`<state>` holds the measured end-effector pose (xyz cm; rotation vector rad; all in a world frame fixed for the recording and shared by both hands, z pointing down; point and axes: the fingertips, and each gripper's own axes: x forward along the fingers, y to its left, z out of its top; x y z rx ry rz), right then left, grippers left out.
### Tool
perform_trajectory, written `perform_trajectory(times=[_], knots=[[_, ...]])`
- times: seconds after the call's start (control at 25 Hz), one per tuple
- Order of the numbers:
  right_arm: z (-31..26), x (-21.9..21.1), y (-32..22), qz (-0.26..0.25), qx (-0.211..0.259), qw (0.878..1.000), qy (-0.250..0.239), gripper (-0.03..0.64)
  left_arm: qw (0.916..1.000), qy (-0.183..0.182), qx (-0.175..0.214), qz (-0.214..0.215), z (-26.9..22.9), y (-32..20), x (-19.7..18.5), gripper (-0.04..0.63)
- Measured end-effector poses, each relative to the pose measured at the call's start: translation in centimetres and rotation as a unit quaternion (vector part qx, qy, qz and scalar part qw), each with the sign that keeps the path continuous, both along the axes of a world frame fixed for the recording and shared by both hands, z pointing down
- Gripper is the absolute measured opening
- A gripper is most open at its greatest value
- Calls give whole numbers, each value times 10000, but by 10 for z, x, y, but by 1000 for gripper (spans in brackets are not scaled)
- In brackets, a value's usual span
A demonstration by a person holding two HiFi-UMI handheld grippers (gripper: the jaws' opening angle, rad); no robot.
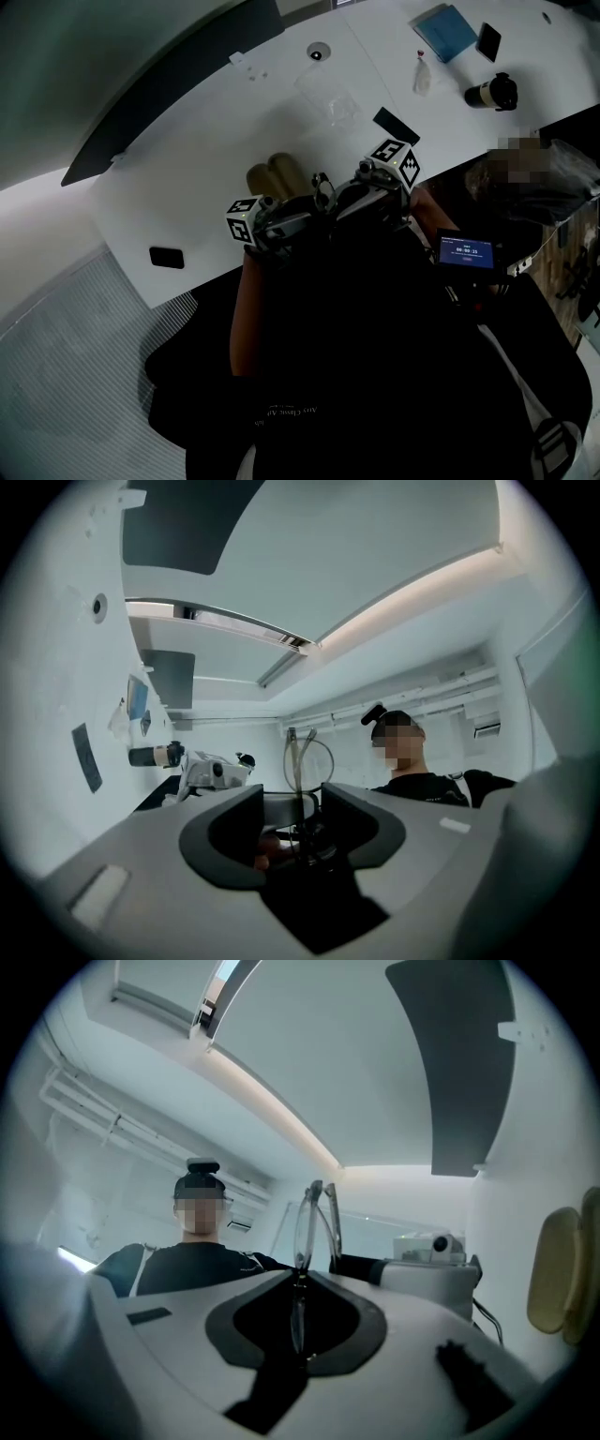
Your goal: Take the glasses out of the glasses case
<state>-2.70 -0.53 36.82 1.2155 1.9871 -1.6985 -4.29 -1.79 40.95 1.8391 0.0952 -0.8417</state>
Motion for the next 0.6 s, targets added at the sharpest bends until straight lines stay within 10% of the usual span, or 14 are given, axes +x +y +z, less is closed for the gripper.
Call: perform_trajectory(times=[0.32, 0.6], knots=[[46, 24, -4, -81, 615, 9910, 1187, 46, 9932, -1044, -489, -187, 40, -14, 36, 25], [82, 48, -18, 291, 640, 9842, 1625, 48, 9815, -1618, -951, -390, 79, -27, 60, 21]])
